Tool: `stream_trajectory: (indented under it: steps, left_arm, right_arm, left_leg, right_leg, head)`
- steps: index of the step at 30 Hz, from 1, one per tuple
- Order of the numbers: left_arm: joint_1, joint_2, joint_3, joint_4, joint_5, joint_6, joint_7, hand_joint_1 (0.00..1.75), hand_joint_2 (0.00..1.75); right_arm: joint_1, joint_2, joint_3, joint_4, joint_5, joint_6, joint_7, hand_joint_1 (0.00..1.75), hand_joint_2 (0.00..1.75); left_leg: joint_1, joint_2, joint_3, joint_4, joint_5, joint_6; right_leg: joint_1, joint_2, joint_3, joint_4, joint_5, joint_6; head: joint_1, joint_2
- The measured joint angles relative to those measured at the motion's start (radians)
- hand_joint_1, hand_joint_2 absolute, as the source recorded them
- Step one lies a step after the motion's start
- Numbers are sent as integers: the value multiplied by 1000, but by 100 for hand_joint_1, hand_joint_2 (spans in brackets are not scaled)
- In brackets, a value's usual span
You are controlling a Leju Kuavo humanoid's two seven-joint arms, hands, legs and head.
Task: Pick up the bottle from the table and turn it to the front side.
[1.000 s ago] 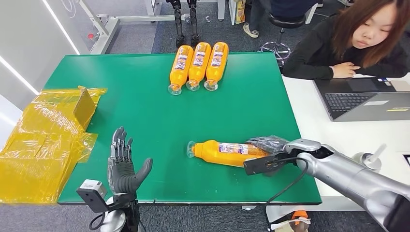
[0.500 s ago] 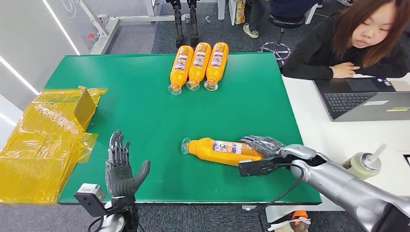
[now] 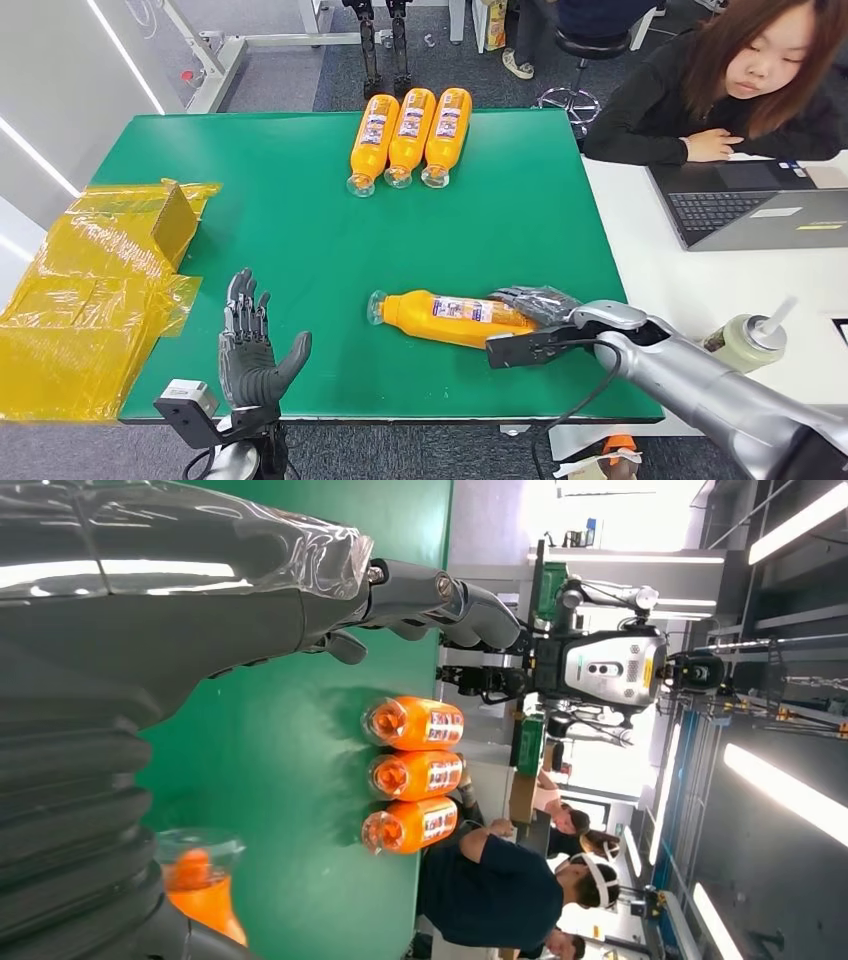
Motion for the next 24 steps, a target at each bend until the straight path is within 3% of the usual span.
stream_trajectory:
  steps: [7,16,24]
  left_arm:
    - [0,0,-1,0,1,-3,4,0,175]
    - [-3,-1,-4,0,-19,-21,29,0,175]
    - [-19,-13,-6,0,-37,-41,51,0,175]
  right_arm:
    - [-66,-18,-3,-119,-58,102,63,0,175]
    - [-6,-72,-12,-260,-92,62,134,0,175]
    - [36,-83,-27,-311,-143,72,172,0,175]
  left_leg:
    - [0,0,0,0,0,0]
    - [0,-1,-1,0,0,0]
    - [0,0,-1,0,0,0]
  right_leg:
    - [0,0,0,0,0,0]
    - [0,0,-1,-1,0,0]
    - [0,0,-1,0,0,0]
  head:
    - [0,0]
    - [0,0]
    - [0,0]
